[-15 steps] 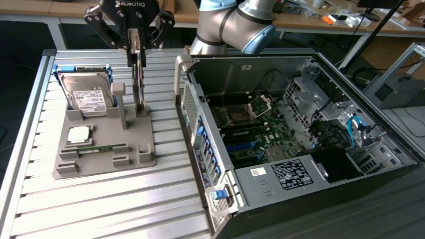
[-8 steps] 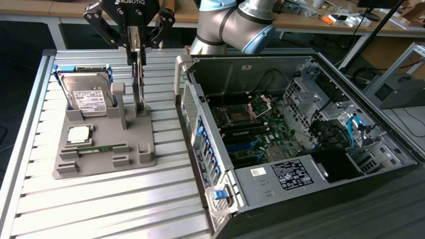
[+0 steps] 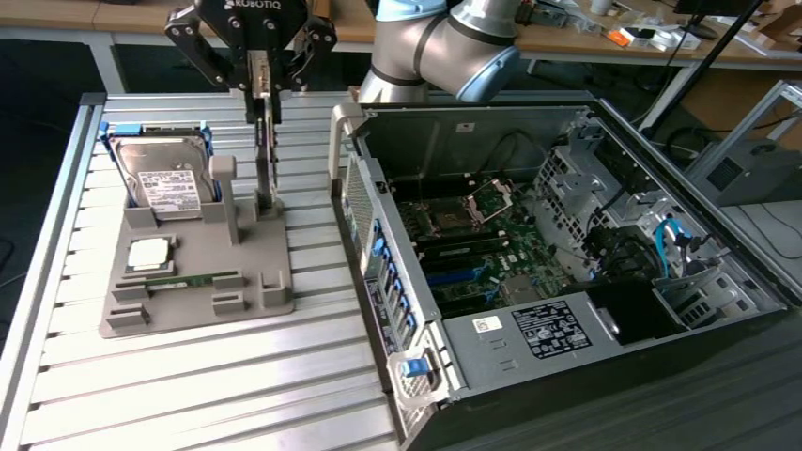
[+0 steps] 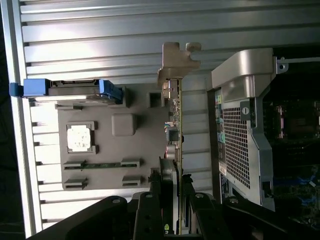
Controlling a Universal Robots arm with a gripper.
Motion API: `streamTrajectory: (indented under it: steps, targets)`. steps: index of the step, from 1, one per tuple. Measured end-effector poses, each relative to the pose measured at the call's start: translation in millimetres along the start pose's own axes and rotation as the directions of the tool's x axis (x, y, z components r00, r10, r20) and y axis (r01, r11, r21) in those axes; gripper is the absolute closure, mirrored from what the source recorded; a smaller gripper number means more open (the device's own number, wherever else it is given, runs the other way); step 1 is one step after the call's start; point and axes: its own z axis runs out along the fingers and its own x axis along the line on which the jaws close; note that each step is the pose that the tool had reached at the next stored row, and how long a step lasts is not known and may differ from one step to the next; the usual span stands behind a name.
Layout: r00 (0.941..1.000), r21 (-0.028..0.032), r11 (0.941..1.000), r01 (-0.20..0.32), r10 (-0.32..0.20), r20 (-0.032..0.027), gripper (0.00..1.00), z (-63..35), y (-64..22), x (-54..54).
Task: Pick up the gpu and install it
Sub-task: 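Pick up the gpu and move the gpu toward the slot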
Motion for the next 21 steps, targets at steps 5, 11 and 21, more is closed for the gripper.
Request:
streamTrajectory:
  steps: [5,11,21]
  targets:
    - [1.0,0.0,1.0,0.0,0.0,-0.0001,0.73,0.5,1.5,-20.2]
    - [1.0,0.0,1.0,0.0,0.0,0.0,0.73,0.8,2.0,-28.0]
    - [1.0,0.0001,1.0,0.0,0.0,-0.0001,0.73,0.9,2.3,-31.6]
